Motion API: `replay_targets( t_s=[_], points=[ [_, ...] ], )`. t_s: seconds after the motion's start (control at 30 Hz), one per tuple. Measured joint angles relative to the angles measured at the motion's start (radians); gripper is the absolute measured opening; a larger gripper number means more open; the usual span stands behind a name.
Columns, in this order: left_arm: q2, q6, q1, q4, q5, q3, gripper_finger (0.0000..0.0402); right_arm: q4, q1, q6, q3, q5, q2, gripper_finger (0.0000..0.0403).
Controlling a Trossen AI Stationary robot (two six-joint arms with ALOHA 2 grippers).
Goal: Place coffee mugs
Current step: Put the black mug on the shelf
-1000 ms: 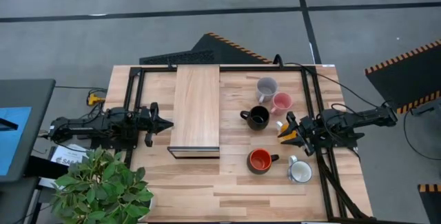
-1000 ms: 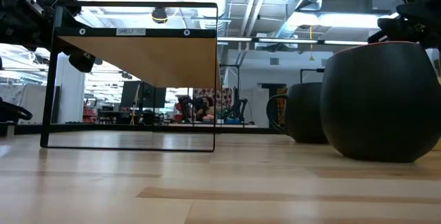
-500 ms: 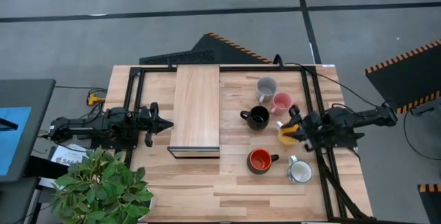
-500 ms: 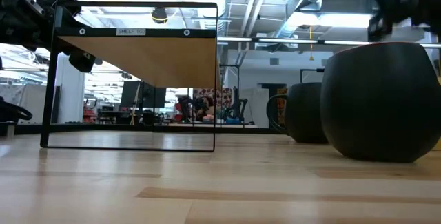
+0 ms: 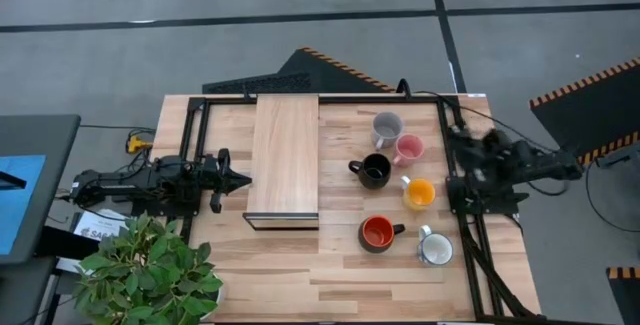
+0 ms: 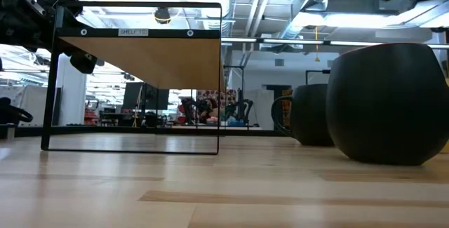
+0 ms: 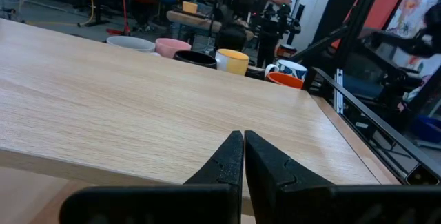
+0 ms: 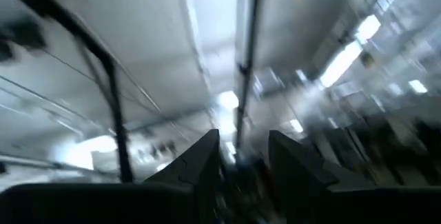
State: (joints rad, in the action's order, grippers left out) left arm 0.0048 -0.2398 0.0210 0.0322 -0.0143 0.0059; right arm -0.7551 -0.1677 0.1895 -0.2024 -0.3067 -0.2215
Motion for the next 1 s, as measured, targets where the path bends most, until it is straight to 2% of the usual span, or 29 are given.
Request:
replay_targets(
  t_s=[0.1,0.23,0.3,0.37,0.5,0.63,0.8,0.87,1.0],
  points=[
    [0.000,0.000,0.000,0.000,0.000,0.000,0.0000,0.148,0.000,0.068,-0.108,-0.137,-0.166,0.0152],
    [0.000,0.000,0.000,0.000,0.000,0.000,0.0000,0.203,0.003,0.075,-0.217,-0.296,-0.353,0.0152],
    [0.000,0.000,0.000,0.000,0.000,0.000,0.0000,0.294,0.020,0.092,-0.276,-0.314,-0.418,0.0152],
    [0.000,0.000,0.000,0.000,0.000,0.000,0.0000,0.500,0.045,0.143,-0.359,-0.268,-0.466,0.0152],
    [0.000,0.000,0.000,0.000,0.000,0.000,0.0000,1.037,0.105,0.281,-0.551,-0.135,-0.571,0.0152],
    [0.000,0.000,0.000,0.000,0.000,0.000,0.0000,1.388,0.170,0.348,-0.662,-0.003,-0.707,0.0160],
    [0.000,0.000,0.000,0.000,0.000,0.000,0.0000,1.450,0.243,0.354,-0.678,0.261,-0.861,0.0183],
    [0.000,0.000,0.000,0.000,0.000,0.000,0.0000,1.434,0.252,0.319,-0.678,0.305,-0.919,0.0195],
    [0.000,0.000,0.000,0.000,0.000,0.000,0.0000,1.403,0.267,0.258,-0.678,0.313,-1.008,0.0218]
  ],
)
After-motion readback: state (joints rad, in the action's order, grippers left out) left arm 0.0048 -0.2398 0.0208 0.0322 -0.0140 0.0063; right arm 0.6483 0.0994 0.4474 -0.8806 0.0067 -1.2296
